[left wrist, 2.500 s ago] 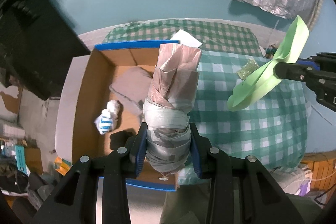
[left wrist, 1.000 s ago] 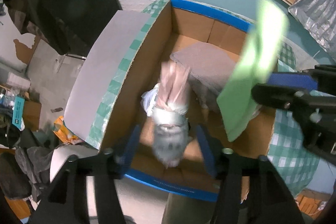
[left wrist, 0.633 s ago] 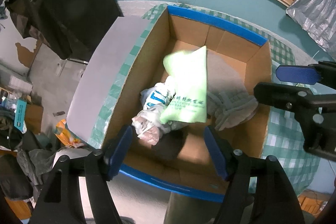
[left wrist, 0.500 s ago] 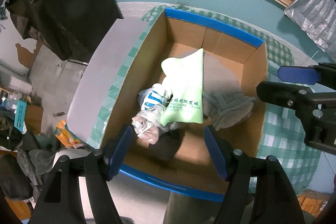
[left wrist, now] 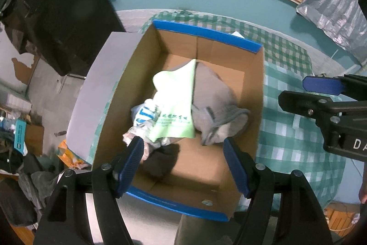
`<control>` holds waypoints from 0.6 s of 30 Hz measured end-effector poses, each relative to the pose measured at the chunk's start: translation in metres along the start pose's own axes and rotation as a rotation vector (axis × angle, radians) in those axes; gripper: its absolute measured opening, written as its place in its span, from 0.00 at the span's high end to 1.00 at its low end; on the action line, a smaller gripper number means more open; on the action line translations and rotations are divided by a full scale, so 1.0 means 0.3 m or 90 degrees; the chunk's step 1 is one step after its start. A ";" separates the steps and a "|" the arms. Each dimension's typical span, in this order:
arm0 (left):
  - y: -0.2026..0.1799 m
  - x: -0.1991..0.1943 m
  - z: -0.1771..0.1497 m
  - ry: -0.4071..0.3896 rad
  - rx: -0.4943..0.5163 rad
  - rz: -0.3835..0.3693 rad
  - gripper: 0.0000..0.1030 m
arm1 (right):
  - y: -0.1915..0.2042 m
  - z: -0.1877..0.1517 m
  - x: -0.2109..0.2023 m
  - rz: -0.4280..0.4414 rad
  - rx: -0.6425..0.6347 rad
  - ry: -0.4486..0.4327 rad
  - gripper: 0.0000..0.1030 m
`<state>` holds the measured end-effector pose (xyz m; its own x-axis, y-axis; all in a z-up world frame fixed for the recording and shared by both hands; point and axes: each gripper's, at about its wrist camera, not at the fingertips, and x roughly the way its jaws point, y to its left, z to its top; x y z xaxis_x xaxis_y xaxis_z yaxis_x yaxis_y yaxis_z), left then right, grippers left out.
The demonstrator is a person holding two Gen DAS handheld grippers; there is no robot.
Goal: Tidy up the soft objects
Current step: 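Withdraw both open grippers from the box back over the cloth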
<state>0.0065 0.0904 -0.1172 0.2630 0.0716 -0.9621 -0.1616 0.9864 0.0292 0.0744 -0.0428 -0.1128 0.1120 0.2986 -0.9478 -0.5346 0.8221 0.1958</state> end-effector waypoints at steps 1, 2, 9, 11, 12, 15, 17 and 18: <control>-0.011 -0.001 0.001 0.000 0.004 0.000 0.29 | -0.012 -0.005 -0.004 0.000 0.005 -0.001 0.42; -0.022 -0.003 0.003 -0.001 0.008 0.000 0.29 | -0.029 -0.012 -0.010 -0.001 0.011 -0.002 0.42; -0.110 -0.017 0.011 -0.007 0.041 -0.006 0.29 | -0.119 -0.054 -0.048 -0.014 0.045 -0.011 0.42; -0.141 -0.022 0.016 -0.009 0.052 -0.008 0.29 | -0.144 -0.064 -0.059 -0.017 0.054 -0.014 0.42; -0.153 -0.023 0.018 -0.009 0.056 -0.009 0.29 | -0.159 -0.071 -0.065 -0.019 0.060 -0.016 0.42; -0.189 -0.027 0.023 -0.012 0.068 -0.012 0.29 | -0.194 -0.086 -0.079 -0.023 0.070 -0.019 0.42; -0.218 -0.029 0.029 -0.013 0.078 -0.013 0.29 | -0.217 -0.097 -0.087 -0.027 0.078 -0.020 0.42; -0.231 -0.029 0.032 -0.014 0.083 -0.014 0.29 | -0.228 -0.102 -0.090 -0.028 0.082 -0.021 0.42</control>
<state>0.0245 0.0228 -0.1082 0.2860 0.0515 -0.9568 -0.0317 0.9985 0.0443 0.0824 -0.1218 -0.1082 0.1613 0.2747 -0.9479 -0.4169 0.8895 0.1868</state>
